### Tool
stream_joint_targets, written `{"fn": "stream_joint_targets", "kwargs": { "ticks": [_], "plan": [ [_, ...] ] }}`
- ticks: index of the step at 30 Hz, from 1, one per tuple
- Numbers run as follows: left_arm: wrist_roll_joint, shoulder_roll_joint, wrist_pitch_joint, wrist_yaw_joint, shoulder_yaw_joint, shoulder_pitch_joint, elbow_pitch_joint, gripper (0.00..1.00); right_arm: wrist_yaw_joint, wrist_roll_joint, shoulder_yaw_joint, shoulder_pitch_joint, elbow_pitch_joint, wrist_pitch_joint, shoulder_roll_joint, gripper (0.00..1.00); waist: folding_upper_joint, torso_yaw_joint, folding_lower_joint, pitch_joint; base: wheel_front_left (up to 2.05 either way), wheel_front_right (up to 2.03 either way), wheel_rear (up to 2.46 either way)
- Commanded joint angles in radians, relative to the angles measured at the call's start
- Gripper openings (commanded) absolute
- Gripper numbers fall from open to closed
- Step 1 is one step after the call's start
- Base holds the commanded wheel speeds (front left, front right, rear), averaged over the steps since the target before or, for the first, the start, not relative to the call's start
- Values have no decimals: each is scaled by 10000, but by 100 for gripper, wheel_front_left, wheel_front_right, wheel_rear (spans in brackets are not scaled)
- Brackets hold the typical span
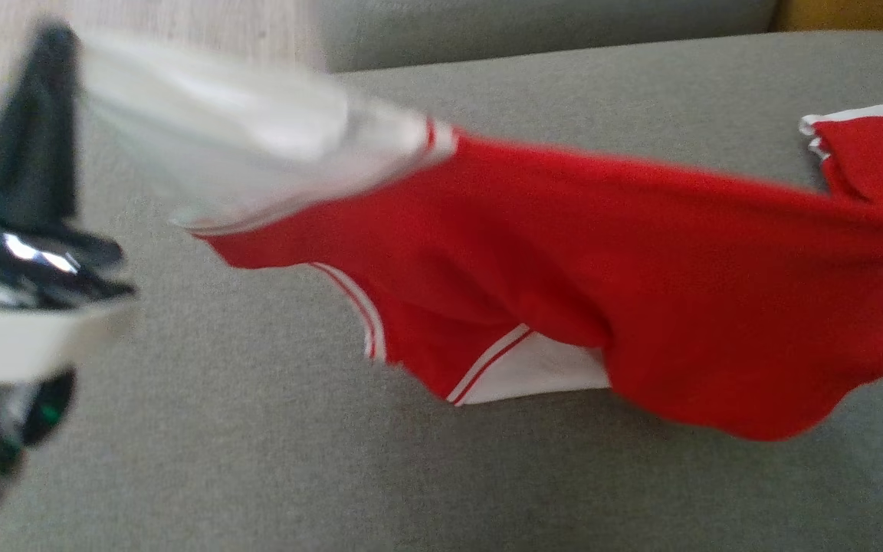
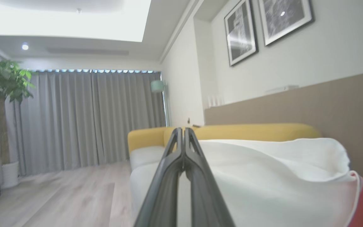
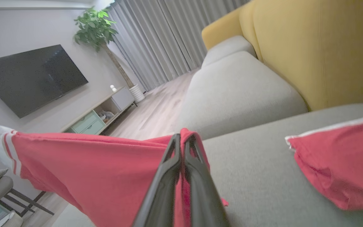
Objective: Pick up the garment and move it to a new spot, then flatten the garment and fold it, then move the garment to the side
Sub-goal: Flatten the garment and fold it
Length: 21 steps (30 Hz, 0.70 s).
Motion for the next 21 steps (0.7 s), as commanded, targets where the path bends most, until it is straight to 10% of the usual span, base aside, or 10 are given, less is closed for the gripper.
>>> {"fn": "stream_joint_targets", "kwargs": {
  "ticks": [1,11,21],
  "plan": [
    [-202,552,107,-112,796,-814,-381,0,-7,186,-205,-365,-434,108,-551,0,-1,-114,1,-172,0,0,0],
    [-1000,860,2059,-1854,804,-4998,566,0,-7,113,146,-4566,616,1224,-2466,0,-1,-153,1,652,0,0,0],
    [692,-825,2027,-3408,-643,-10035,5363,0,-7,-2601,2904,-11587,4369,423,-1988,0,-1,199,1,2963,0,0,0]
  ]
}}
